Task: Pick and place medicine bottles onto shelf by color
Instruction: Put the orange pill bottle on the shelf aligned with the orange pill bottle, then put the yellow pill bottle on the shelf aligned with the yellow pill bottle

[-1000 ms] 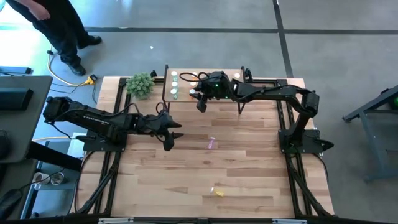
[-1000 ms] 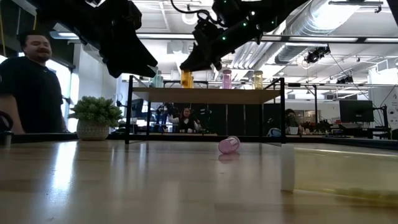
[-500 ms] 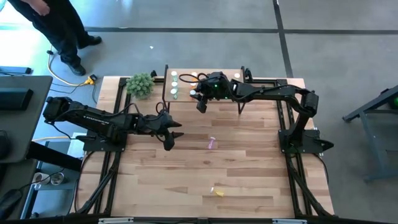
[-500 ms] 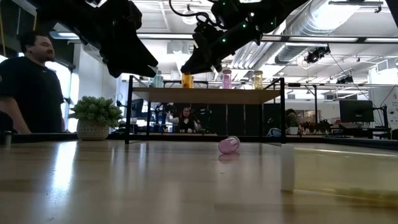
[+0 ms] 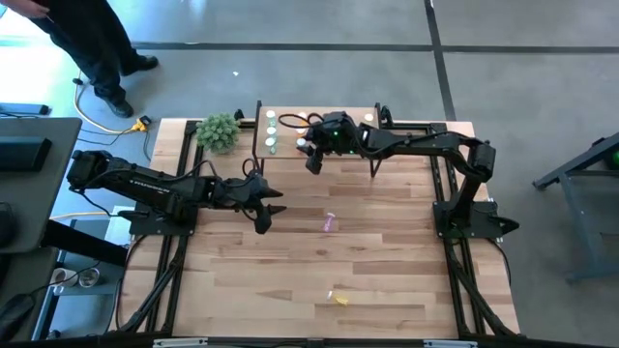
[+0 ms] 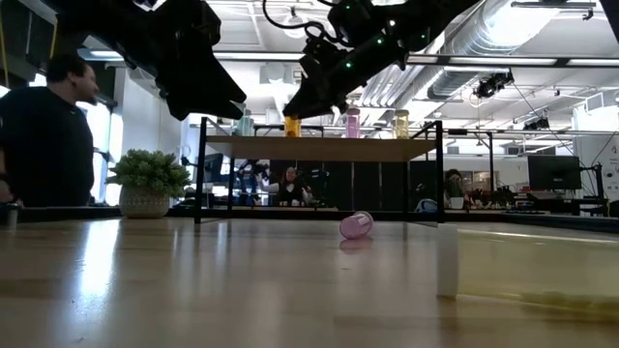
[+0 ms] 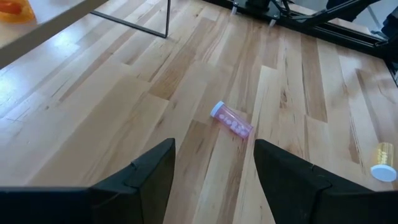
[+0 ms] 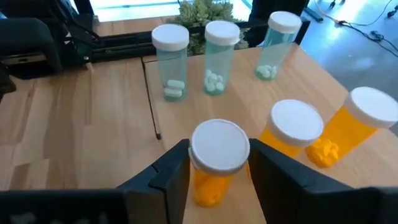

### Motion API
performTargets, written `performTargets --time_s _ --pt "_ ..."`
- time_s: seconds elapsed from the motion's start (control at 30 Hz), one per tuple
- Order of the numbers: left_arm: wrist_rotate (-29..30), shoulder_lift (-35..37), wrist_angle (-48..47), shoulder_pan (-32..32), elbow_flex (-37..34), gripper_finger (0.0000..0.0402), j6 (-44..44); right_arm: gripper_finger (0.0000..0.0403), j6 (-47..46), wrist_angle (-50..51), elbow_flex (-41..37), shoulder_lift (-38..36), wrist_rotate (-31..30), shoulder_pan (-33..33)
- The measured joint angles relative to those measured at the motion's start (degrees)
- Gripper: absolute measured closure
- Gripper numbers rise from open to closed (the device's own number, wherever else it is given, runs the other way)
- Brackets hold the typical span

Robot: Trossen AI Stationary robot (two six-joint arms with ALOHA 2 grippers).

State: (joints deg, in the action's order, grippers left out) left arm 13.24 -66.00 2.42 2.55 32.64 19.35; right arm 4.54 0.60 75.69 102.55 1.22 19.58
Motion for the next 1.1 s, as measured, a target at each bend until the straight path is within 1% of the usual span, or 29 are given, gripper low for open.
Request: performTargets --time_s 0.2,0.57,0.9,1.03,1.1 --pt "0.01 0.0 0.0 0.0 0.0 0.0194 0.0 0.0241 0.42 -0.33 0.01 0.01 -0.14 0.01" --pt "-0.01 0.0 0.0 0.04 0.0 0.0194 0.0 0.024 0.44 -0.61 -0.01 -0.94 -0.14 -0.28" --pt "0.59 0.0 0.0 0.04 0.0 0.0194 0.0 0.024 0.46 0.6 -0.01 -4.5 -0.14 -1.27" --pt "0.65 0.0 0.44 0.04 0.0 0.0194 0.0 0.024 1.58 3.45 -0.01 -6.92 -0.14 -2.57" --pt "0.65 0.0 0.42 0.04 0.0 0.0194 0.0 0.024 3.56 7.04 -0.01 -8.6 -0.14 -3.46"
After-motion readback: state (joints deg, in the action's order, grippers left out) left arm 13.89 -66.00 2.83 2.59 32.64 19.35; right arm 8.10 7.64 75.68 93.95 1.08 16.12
